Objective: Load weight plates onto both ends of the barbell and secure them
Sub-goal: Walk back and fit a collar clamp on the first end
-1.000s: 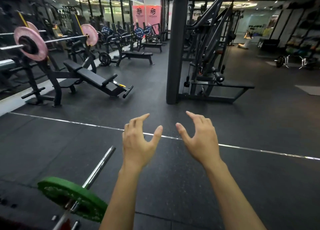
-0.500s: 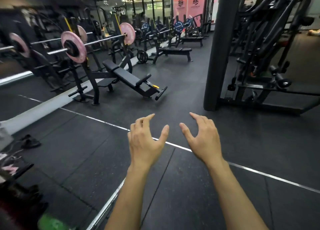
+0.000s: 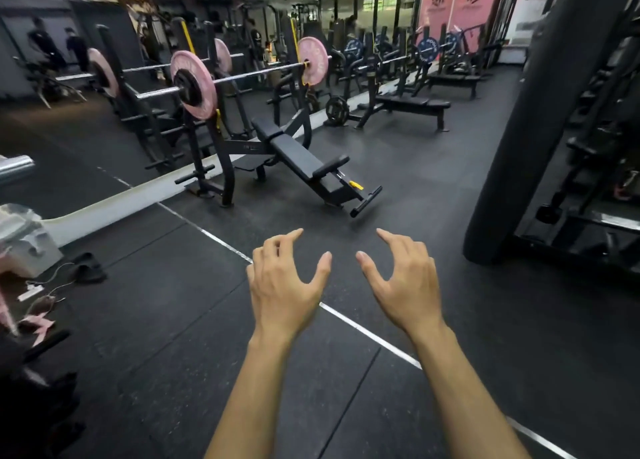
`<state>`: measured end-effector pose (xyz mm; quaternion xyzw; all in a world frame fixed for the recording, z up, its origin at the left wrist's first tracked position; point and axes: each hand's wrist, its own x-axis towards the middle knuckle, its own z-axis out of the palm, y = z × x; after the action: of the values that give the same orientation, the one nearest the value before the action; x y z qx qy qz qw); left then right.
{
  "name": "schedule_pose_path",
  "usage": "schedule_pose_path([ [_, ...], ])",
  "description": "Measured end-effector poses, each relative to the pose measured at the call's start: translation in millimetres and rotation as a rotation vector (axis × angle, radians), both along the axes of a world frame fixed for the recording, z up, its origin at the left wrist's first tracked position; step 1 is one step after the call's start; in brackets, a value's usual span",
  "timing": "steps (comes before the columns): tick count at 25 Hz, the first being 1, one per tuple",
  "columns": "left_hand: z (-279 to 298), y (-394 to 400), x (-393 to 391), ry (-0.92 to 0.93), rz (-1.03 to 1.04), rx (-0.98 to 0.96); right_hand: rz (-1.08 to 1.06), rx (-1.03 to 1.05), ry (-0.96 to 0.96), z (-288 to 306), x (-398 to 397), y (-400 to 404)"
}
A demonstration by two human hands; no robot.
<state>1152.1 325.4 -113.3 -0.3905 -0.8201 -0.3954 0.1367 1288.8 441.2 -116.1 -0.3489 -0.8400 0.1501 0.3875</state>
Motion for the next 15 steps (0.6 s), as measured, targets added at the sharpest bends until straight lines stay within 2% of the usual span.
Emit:
schedule_pose_path([
  [3,9.3,72.6,-57.6,-0.037,0.003,0.008,-0.021,0.007,-0.028,22.1,-55.8,74.6],
  [6,17.4,132.8,-112.6,-0.023,0.023,0.036,-0.029,0.04,0.042,36.9,-105.3,135.7],
  [10,9.9,199.1,-172.5,-0.002,0.07,-0.001,-0.006,0.004,0.044,20.5,-163.9,203.8],
  [15,-13.5,271.6,-255.0,-0.013,0.195,-0.044,0.134,-0.043,0.06,-2.4,-264.3,296.2],
])
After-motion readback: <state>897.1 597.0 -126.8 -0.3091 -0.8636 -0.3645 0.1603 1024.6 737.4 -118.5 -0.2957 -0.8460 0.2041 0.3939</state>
